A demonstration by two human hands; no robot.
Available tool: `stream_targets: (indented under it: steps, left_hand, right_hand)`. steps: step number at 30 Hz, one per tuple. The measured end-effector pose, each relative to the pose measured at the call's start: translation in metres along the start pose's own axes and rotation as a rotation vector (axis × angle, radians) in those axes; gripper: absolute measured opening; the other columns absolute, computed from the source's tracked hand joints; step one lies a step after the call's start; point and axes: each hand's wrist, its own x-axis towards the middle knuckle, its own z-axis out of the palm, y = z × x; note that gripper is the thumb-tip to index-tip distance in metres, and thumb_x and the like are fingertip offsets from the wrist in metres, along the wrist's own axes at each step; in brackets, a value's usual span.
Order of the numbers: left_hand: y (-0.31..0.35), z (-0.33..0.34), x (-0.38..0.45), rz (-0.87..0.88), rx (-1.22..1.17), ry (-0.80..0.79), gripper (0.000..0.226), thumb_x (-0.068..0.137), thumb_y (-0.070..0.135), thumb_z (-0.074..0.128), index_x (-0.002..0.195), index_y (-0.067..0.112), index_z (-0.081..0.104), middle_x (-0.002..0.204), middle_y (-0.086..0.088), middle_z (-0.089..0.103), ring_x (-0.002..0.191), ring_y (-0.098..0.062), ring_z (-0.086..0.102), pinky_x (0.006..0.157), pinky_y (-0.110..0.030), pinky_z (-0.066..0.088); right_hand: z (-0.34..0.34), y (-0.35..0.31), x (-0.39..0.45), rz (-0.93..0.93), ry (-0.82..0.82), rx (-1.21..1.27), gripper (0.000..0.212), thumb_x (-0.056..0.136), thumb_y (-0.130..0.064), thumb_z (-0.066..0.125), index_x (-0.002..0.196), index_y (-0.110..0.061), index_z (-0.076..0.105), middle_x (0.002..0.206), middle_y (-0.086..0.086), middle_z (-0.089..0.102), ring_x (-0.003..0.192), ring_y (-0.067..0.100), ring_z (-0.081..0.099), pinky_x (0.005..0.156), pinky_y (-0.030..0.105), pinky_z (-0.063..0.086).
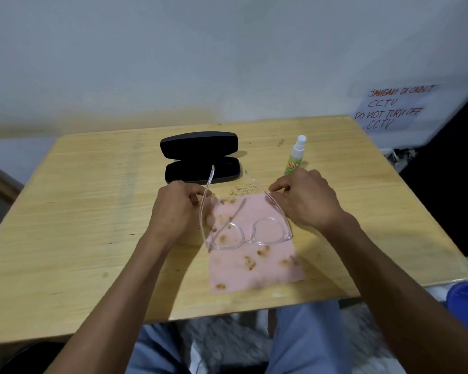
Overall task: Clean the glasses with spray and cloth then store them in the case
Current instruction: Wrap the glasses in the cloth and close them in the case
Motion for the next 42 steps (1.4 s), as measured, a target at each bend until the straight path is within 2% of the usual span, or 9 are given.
stream_targets:
  steps: [4,7,14,18,21,24,33,38,42]
  left_hand:
    - [-0.004,0.006,0.006,-0.023,-0.045,-0.087,0.004,0.086,0.020,0.073,0.089,0.018,0.075,0.048,0.016,0.067,0.055,0.004,0.067,0.053,-0.005,0.043]
    - [-0.009,0.010,0.009,0.007,-0.101,-0.109,0.011,0.084,0.022,0.075,0.087,0.011,0.077,0.049,0.008,0.069,0.047,-0.003,0.067,0.055,-0.017,0.049]
    - [0.002,0.003,0.001,0.017,-0.115,-0.089,0.018,0.084,0.009,0.072,0.067,0.014,0.071,0.052,-0.001,0.070,0.046,-0.011,0.069,0.046,-0.018,0.050]
    - [0.004,-0.016,-0.007,-0.028,-0.397,-0.199,0.018,0.090,0.010,0.069,0.073,0.006,0.071,0.059,0.002,0.071,0.053,-0.012,0.066,0.055,-0.023,0.052]
    - [0.001,-0.027,-0.013,0.010,-0.417,-0.320,0.019,0.092,0.007,0.067,0.075,0.011,0.074,0.067,0.013,0.072,0.061,0.003,0.062,0.060,-0.010,0.046]
    - [-0.003,-0.032,-0.018,0.004,-0.433,-0.468,0.017,0.091,0.011,0.068,0.075,0.006,0.073,0.079,0.007,0.076,0.071,-0.002,0.063,0.066,-0.013,0.047]
    - [-0.006,-0.032,-0.021,0.004,-0.353,-0.622,0.023,0.093,0.012,0.064,0.078,-0.001,0.075,0.074,0.004,0.075,0.077,-0.009,0.066,0.076,-0.022,0.051]
    - [-0.011,-0.033,-0.023,-0.026,-0.372,-0.618,0.027,0.097,0.017,0.061,0.083,-0.001,0.076,0.080,-0.001,0.074,0.078,-0.017,0.060,0.076,-0.030,0.047]
    - [-0.020,-0.037,-0.040,-0.076,-0.347,-0.302,0.021,0.092,0.025,0.067,0.075,0.017,0.077,0.078,-0.015,0.073,0.072,-0.018,0.057,0.068,-0.033,0.045]
  right_hand:
    - [0.001,-0.002,0.003,0.028,-0.023,-0.028,0.020,0.087,-0.035,0.070,0.105,-0.030,0.078,0.103,0.003,0.073,0.095,0.031,0.065,0.072,0.031,0.045]
    - [0.001,-0.003,0.005,0.035,-0.027,-0.017,0.013,0.087,-0.033,0.071,0.096,-0.029,0.080,0.088,0.000,0.068,0.087,0.027,0.063,0.069,0.029,0.043]
    - [0.001,0.004,0.005,-0.043,-0.063,0.012,0.012,0.089,-0.032,0.068,0.080,-0.026,0.073,0.074,-0.008,0.064,0.077,0.022,0.061,0.062,0.031,0.043]
    - [-0.018,0.015,0.000,-0.117,-0.140,0.264,0.013,0.088,-0.026,0.074,0.076,-0.021,0.075,0.070,0.011,0.069,0.066,0.016,0.060,0.068,0.033,0.050]
    - [-0.029,0.019,-0.012,-0.128,-0.285,0.385,0.011,0.090,-0.020,0.073,0.080,-0.015,0.077,0.062,0.001,0.064,0.060,0.006,0.054,0.064,0.025,0.047]
    - [-0.033,0.026,-0.019,-0.128,-0.408,0.355,0.014,0.092,-0.020,0.070,0.082,-0.012,0.077,0.058,-0.007,0.060,0.054,0.001,0.050,0.056,0.015,0.041]
    - [-0.035,0.031,-0.025,-0.149,-0.577,0.243,0.023,0.098,-0.020,0.063,0.082,-0.012,0.075,0.060,-0.003,0.058,0.054,0.005,0.046,0.058,0.024,0.038]
    - [-0.036,0.032,-0.027,-0.087,-0.493,0.276,0.020,0.097,-0.022,0.063,0.082,-0.019,0.077,0.062,-0.002,0.063,0.061,0.009,0.052,0.067,0.032,0.044]
    - [-0.038,0.042,-0.044,-0.026,-0.190,0.242,0.013,0.091,-0.024,0.069,0.080,-0.022,0.074,0.068,-0.007,0.067,0.066,0.007,0.058,0.066,0.028,0.049]
